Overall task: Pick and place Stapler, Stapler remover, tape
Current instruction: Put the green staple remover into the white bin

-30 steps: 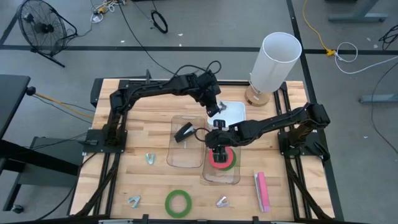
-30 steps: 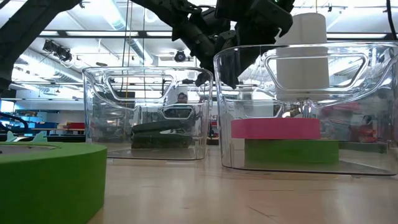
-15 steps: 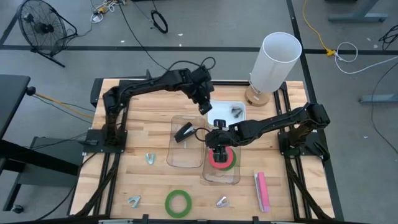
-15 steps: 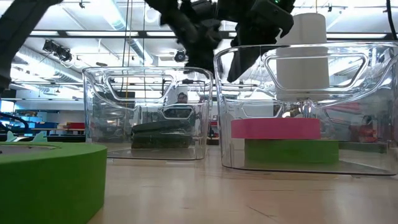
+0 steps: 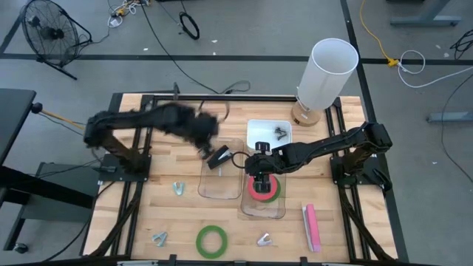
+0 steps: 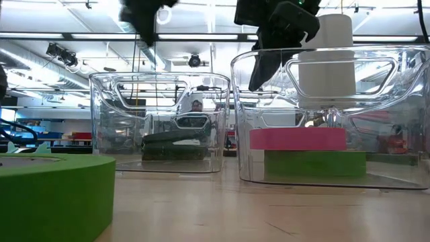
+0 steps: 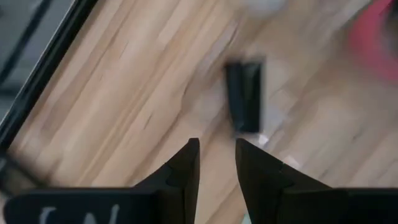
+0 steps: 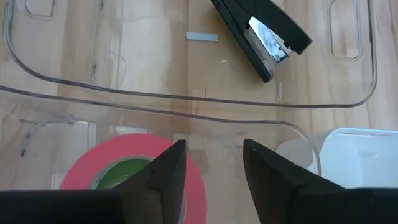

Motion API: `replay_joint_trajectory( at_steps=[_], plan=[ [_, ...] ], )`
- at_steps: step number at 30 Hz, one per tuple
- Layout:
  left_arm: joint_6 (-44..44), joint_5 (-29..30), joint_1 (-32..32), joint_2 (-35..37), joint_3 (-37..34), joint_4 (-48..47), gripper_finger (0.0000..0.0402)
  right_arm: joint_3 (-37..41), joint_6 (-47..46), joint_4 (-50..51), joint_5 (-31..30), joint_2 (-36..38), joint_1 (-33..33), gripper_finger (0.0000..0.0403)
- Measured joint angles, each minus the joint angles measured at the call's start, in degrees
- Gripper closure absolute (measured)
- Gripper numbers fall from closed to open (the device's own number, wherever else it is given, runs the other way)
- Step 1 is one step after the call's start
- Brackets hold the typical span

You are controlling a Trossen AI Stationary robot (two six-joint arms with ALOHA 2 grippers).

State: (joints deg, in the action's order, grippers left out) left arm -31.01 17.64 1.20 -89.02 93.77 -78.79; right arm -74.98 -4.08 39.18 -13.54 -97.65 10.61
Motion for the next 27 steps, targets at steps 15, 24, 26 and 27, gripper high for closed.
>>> replay_joint_trajectory(
  at_steps=[15, 24, 26, 27],
  plan=[
    [-51.01, 0.24, -21.79, 12.12, -36.17, -0.16, 0.0294, 0.02, -1.69, -1.33, 1.11, -0.02, 0.0, 0.024],
    [-55.83, -6.82, -23.33, 12.21, -44.84, 17.47, 0.0294, 0.02, -1.27, -2.16, 1.05, -0.02, 0.0, 0.024],
    [-57.36, -6.95, -23.33, 12.21, -45.33, 20.13, 0.0294, 0.02, -1.25, -2.27, 1.05, -0.02, 0.0, 0.024],
    [-58.29, -6.96, -23.33, 12.21, -45.61, 20.72, 0.0294, 0.02, -1.06, -2.5, 1.02, -0.02, 0.0, 0.024]
  ],
)
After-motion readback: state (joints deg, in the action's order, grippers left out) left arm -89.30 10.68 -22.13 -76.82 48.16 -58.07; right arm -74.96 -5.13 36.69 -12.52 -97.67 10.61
